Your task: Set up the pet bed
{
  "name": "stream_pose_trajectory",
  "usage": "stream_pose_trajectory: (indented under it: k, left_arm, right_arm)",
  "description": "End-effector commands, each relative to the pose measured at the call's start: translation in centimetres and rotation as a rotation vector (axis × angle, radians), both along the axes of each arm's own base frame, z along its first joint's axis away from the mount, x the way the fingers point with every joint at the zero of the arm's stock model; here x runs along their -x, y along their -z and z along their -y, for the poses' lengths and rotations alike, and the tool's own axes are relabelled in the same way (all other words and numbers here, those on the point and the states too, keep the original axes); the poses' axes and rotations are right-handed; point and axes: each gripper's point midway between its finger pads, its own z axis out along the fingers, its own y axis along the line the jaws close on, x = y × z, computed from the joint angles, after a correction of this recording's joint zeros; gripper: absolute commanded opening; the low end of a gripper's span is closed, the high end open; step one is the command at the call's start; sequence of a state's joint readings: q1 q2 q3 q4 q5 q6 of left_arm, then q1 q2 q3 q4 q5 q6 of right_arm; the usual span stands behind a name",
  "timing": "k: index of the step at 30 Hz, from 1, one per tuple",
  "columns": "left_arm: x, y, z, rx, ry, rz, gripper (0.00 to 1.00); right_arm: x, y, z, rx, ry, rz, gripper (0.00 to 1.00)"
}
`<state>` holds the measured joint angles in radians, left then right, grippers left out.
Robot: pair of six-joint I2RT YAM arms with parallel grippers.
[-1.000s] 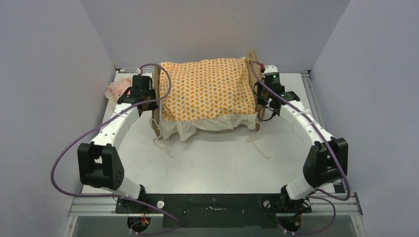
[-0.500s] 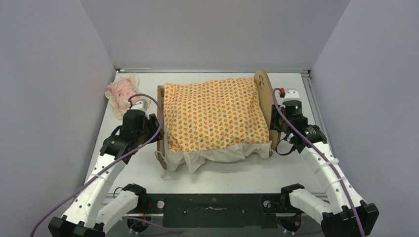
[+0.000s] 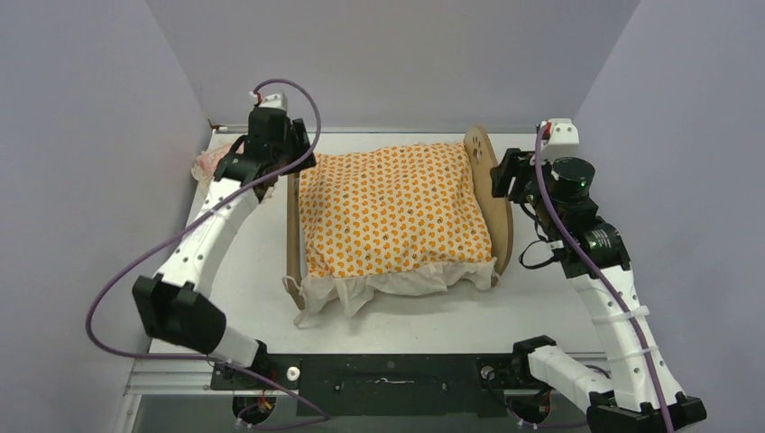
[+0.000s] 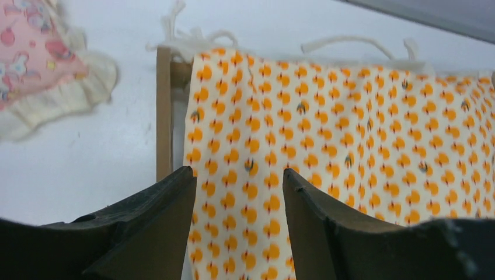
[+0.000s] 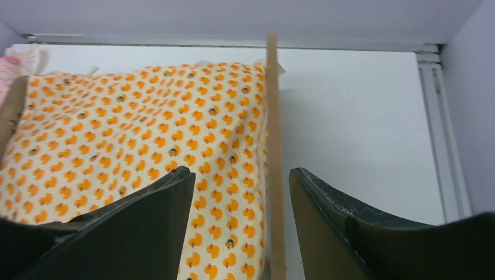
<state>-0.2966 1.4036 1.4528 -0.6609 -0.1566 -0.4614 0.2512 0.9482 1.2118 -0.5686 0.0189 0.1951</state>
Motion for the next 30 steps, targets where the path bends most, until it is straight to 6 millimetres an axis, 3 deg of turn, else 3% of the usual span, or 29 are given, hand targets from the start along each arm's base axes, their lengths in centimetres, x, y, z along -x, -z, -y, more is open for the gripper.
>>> stream_pose_trajectory:
  k: [1, 6, 11, 16, 20, 23, 27, 30]
  left_arm:
    - [-7.6, -1.5, -0.2, -0.084, -0.066, 0.112, 0.53]
    - [-13.0, 1.1, -0.6, -0.17, -0.139, 0.084, 0.48]
    - [-15.4, 4.3, -1.2, -0.247, -0.184, 0.024, 0.45]
    - [-15.8, 7.7, -1.4, -0.281, -0.19, -0.049, 0.41]
    - [-15.5, 9.0, -1.5, -0.294, -0.193, -0.072, 0.34]
    - [-15.4, 9.6, -1.7, -0.306, -0.193, -0.083, 0.24]
    - [-15.3, 10.2, -2.2, -0.333, -0.198, -0.101, 0.01]
    - [-15.2, 10.3, -3.2, -0.361, -0.215, -0.106, 0.0]
  right_arm:
    - [-1.3, -1.5, -4.5, -0.093, -0.188, 0.054, 0.61]
    - [-1.5, -0.5, -6.9, -0.112, -0.263, 0.032, 0.62]
    - [-0.7, 0.9, -9.0, -0.093, -0.305, 0.0, 0.62]
    - [-0.4, 1.9, -9.3, -0.087, -0.297, -0.023, 0.63]
    - [-0.4, 2.0, -8.9, -0.08, -0.282, -0.02, 0.63]
    - [-0.5, 2.3, -8.9, -0.076, -0.28, -0.027, 0.63]
    - [-0.6, 2.5, -9.1, -0.08, -0.285, -0.029, 0.63]
    - [-0.5, 2.7, -9.1, -0.079, -0.286, -0.034, 0.63]
